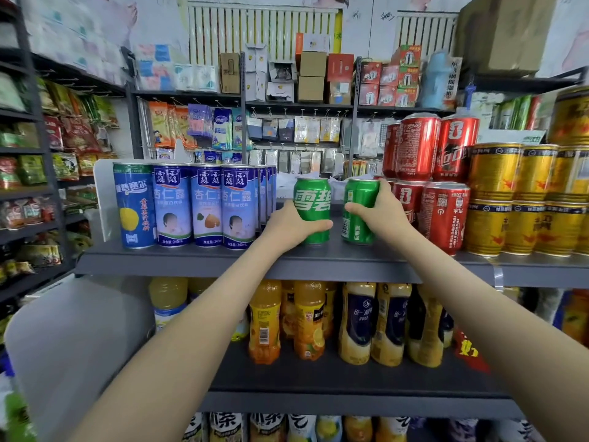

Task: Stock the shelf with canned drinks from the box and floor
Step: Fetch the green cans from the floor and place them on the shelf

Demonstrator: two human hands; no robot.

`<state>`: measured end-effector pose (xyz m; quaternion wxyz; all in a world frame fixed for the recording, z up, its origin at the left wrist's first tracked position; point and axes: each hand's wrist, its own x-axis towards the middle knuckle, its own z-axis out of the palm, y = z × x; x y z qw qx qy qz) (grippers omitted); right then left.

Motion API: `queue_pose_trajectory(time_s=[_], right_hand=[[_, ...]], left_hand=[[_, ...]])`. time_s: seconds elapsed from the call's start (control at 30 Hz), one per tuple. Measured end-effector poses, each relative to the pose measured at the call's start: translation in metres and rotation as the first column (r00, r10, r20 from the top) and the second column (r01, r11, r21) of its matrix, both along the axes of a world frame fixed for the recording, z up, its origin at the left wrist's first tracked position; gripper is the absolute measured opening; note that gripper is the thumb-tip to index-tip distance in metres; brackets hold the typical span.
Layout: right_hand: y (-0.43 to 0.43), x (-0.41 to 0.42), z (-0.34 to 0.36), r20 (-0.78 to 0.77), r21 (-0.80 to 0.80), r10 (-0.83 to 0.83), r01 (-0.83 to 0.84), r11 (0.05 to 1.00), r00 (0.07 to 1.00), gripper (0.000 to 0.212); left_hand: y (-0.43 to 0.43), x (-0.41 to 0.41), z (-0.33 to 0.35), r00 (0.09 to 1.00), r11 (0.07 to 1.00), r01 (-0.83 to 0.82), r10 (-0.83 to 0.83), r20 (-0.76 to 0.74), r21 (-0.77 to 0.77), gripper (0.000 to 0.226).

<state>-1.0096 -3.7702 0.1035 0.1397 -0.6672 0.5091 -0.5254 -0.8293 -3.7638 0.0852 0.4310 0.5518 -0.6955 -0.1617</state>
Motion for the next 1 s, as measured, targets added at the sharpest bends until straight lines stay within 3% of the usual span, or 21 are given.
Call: queue_pose_trajectory(time_s=[0.1,0.17,0.2,0.27,0.33,0.43,0.57,0.87,1.0], right_hand=[[0.001,0.006,0.002,-0.194,-0.172,-0.095,0.062,0.983,0.976,0.093],[0.009,0.015,0.006,-0.288,-0.348,-0.114,0.007,0.937,0.951,0.091],[0.013,0.020,0.009,-0.336,-0.398,-0.085,-0.060,0.915,0.938,0.090],[0.019,0.032,0.012,-0.445,-0.397,-0.002,-0.196,0.897,0.896,0.090],[0.020,0.046,0.011,-0.528,-0.312,0.055,-0.254,0.916,0.847,0.095],[0.014,0.058,0.008,-0.639,-0.165,0.073,-0.230,0.959,0.766,0.106],[0.005,0.061,0.008,-0.714,-0.147,0.012,-0.167,0.975,0.700,0.115],[-0.028,0.083,0.007,-0.671,-0.147,0.011,-0.147,0.978,0.742,0.112],[-0.049,0.093,0.007,-0.651,-0.121,0.025,-0.136,0.983,0.758,0.112]], left_hand=[[0.008,-0.001,0.000,0.976,0.996,-0.090,0.094,0.196,-0.025,0.078],[0.029,0.002,-0.006,0.917,0.959,-0.162,0.234,0.324,-0.232,0.077],[0.040,0.007,-0.010,0.891,0.902,-0.166,0.310,0.332,-0.398,0.074],[0.053,0.022,-0.018,0.859,0.699,-0.146,0.441,0.261,-0.701,0.067],[0.052,0.042,-0.024,0.805,0.569,-0.134,0.540,0.245,-0.812,0.068],[0.042,0.071,-0.025,0.711,0.582,-0.130,0.618,0.334,-0.803,0.077],[0.032,0.096,-0.016,0.664,0.601,-0.094,0.632,0.400,-0.794,0.086],[0.011,0.113,-0.009,0.599,0.612,-0.010,0.637,0.485,-0.791,0.096],[0.007,0.115,-0.011,0.632,0.600,0.014,0.614,0.472,-0.800,0.094]])
